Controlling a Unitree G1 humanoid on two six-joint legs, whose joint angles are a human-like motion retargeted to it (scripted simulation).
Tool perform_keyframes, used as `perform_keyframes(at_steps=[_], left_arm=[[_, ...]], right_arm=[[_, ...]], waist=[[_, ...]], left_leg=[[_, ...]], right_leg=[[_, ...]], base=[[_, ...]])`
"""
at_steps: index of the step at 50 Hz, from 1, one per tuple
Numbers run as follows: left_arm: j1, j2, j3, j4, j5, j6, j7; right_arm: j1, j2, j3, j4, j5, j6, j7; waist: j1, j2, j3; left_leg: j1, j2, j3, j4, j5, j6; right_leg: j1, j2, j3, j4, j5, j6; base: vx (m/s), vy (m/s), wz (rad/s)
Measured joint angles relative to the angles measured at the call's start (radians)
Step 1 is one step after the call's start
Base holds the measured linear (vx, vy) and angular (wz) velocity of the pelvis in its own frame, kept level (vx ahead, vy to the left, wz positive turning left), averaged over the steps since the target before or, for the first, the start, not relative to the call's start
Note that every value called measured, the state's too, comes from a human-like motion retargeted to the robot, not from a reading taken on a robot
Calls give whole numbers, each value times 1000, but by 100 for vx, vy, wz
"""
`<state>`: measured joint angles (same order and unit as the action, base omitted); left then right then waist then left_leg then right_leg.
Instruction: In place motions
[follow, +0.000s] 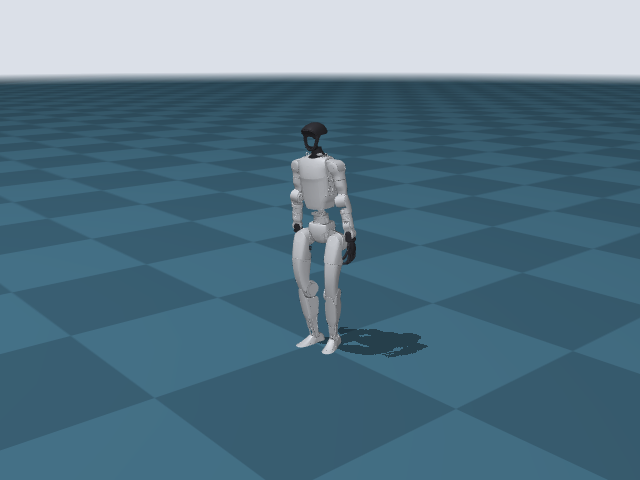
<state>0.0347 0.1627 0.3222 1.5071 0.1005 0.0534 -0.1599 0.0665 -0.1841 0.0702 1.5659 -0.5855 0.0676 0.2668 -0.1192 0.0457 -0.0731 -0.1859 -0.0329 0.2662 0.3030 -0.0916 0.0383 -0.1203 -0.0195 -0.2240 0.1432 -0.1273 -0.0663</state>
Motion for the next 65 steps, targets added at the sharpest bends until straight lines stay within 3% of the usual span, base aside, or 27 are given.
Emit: perform_keyframes(at_steps=[2,3,5,7,12,20,23,25,32,37,42,45,50,54,60,61,62,63,65], left_arm=[[-25,2,-16,-20,-2,-1,5],[-34,1,-23,-29,0,-3,7],[-58,0,-38,-43,6,-8,9],[-75,1,-47,-60,17,-16,14],[-65,2,-86,-78,48,-26,26],[59,-28,21,25,18,-17,-16],[73,-20,48,69,7,-3,-20],[77,-10,48,82,-2,0,-21],[2,32,-17,53,4,6,-21],[-107,52,-94,17,3,20,-22],[-148,36,-160,-59,8,-7,1],[-154,30,-181,-73,17,-15,7],[-120,13,-145,-36,39,-19,-11],[-62,-10,-99,27,49,-17,-24],[36,-39,-25,131,60,-10,-39],[52,-42,-17,137,59,-8,-38],[68,-44,-7,145,62,-6,-37],[86,-43,9,156,69,-3,-37],[109,-34,25,175,74,0,-40]], right_arm=[[9,-10,-9,26,3,10,1],[13,-14,-13,37,3,14,-1],[9,-17,-21,59,1,29,-11],[-1,-15,-27,66,10,35,-24],[1,-19,-15,45,24,15,17],[-16,4,-6,-46,-97,-44,-5],[-29,9,-2,-63,-107,-63,-24],[-34,11,0,-70,-110,-68,-27],[-22,-8,-19,-48,-45,-70,-21],[17,-28,-43,-5,13,-44,-26],[69,-40,-67,59,23,-8,-22],[76,-38,-62,72,3,8,-21],[72,-24,-52,21,-30,-4,-8],[60,-14,-49,-21,-18,-25,-3],[11,-12,-31,-69,-24,-32,10],[8,-9,-29,-79,-23,-36,5],[5,-8,-26,-88,-20,-40,2],[0,-7,-21,-95,-14,-44,5],[-13,-4,-23,-104,-5,-48,15]], waist=[[-12,30,-12],[-18,46,-19],[-78,56,-29],[-63,47,-14],[5,9,-3],[6,8,-33],[-14,42,-31],[-53,61,-20],[-151,26,110],[-265,86,228],[-286,135,245],[-287,133,251],[-249,83,196],[-176,59,133],[-102,95,37],[-94,95,17],[-83,90,-2],[-68,75,-20],[-37,11,-45]], left_leg=[[84,21,40,-114,-95,-12],[101,32,39,-181,-52,-15],[108,15,-116,-255,-3,-29],[103,21,-51,-260,13,-30],[94,-22,-104,-208,-25,4],[106,-23,-127,-159,-83,15],[91,28,-144,-141,-95,7],[86,50,-165,-137,-93,9],[154,41,-178,-146,-83,34],[146,104,-277,-106,-66,55],[113,137,-326,-69,-69,66],[121,136,-321,-66,-75,68],[136,83,-249,-112,-72,67],[133,56,-178,-145,-77,58],[79,88,-116,-154,-94,39],[67,82,-109,-163,-90,38],[59,73,-100,-169,-88,38],[55,58,-83,-170,-91,38],[71,-10,-48,-185,-94,39]], right_leg=[[6,27,-20,-7,-8,4],[12,40,-36,-17,-7,8],[23,26,-109,-38,-8,21],[29,20,-111,-45,-3,25],[56,-6,-126,-54,2,32],[46,-24,-155,56,-30,32],[-110,-10,-96,305,-2,34],[-194,-29,-149,348,-20,39],[-550,-77,-236,83,-59,9],[-826,-140,-191,27,-14,-42],[-970,-175,-110,-17,3,-54],[-944,-163,-72,-10,15,-49],[-768,-121,-96,18,10,-9],[-553,-86,-127,153,32,22],[-210,11,-34,327,134,74],[-145,24,-34,294,85,89],[-79,28,-62,252,19,83],[-12,14,-145,194,-79,35],[55,-25,-231,1,-45,1]], base=[[9,-9,52],[6,-8,84],[-4,-8,124],[-12,-7,39],[3,-7,-3],[14,-10,6],[1,-14,12],[-8,-16,26],[-16,-9,23],[-19,4,93],[-1,2,38],[0,0,-7],[5,0,-58],[8,2,-85],[7,6,-64],[7,7,-46],[10,7,-46],[12,8,-50],[9,10,-77]])
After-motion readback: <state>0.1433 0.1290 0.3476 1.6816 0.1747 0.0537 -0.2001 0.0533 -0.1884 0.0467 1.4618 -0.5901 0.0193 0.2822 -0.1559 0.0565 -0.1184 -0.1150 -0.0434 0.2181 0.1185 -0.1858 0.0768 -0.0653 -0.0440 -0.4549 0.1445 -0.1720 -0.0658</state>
